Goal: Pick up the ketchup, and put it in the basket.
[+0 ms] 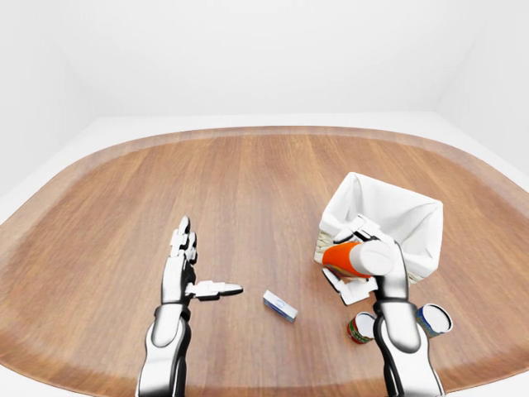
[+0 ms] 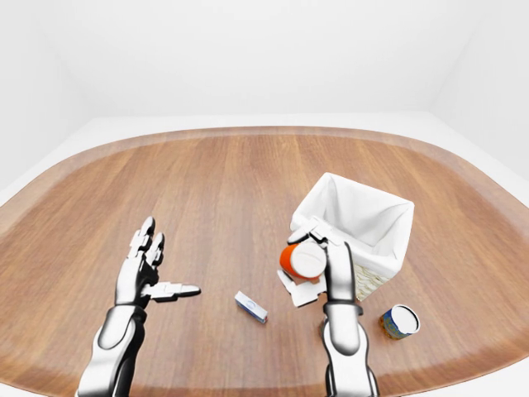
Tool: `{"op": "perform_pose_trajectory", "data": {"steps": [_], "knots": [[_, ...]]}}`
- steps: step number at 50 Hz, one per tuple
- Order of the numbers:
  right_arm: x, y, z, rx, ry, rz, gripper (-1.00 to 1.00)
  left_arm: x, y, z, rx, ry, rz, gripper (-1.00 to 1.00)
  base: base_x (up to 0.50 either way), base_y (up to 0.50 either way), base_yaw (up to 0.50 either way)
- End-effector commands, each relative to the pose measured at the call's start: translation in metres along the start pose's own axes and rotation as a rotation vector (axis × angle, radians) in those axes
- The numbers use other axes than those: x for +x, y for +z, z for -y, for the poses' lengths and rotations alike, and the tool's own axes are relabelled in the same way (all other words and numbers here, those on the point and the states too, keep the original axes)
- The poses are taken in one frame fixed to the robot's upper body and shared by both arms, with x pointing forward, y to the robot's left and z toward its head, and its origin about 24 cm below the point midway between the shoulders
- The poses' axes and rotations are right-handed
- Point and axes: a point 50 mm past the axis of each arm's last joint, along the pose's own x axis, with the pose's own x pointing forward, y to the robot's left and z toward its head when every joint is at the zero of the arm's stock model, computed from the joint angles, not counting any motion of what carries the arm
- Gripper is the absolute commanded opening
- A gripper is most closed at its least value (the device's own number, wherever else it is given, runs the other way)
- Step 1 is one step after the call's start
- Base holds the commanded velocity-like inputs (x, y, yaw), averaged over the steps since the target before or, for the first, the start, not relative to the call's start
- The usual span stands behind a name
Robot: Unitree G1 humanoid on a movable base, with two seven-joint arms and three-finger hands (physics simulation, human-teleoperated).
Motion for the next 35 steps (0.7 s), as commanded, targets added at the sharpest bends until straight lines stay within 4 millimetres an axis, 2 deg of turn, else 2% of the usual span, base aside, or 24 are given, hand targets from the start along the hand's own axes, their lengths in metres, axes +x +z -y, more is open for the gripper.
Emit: {"op": "perform_pose_trajectory", "data": {"steps": [1,6,12,21,25,32,35], "knots": [[0.003,0.032,0.016,-0.022,-0.063,0.128,-1.00,-0.001,0.000,0.000,0.002,-0.001,-0.002,1.00,0.00,0.00,0.00],[0.003,0.067,0.027,-0.114,-0.081,0.288,-1.00,0.000,-0.002,0.001,0.006,-0.004,-0.004,1.00,0.00,0.00,0.00],[0.006,0.088,0.031,-0.191,-0.082,0.389,-1.00,0.000,-0.003,0.002,0.010,-0.002,-0.006,1.00,0.00,0.00,0.00],[0.017,0.099,0.034,-0.350,-0.067,0.440,-1.00,0.000,-0.002,0.000,0.013,0.001,-0.005,1.00,0.00,0.00,0.00],[0.030,0.109,0.038,-0.476,-0.059,0.474,-1.00,0.000,-0.002,0.000,0.013,0.003,-0.004,1.00,0.00,0.00,0.00],[0.056,0.098,0.046,-0.620,-0.049,0.394,-1.00,0.001,-0.002,0.000,0.015,0.005,-0.005,1.00,0.00,0.00,0.00],[0.069,0.087,0.054,-0.665,-0.055,0.332,-1.00,0.001,-0.003,0.000,0.015,0.005,-0.005,1.00,0.00,0.00,0.00]]}}
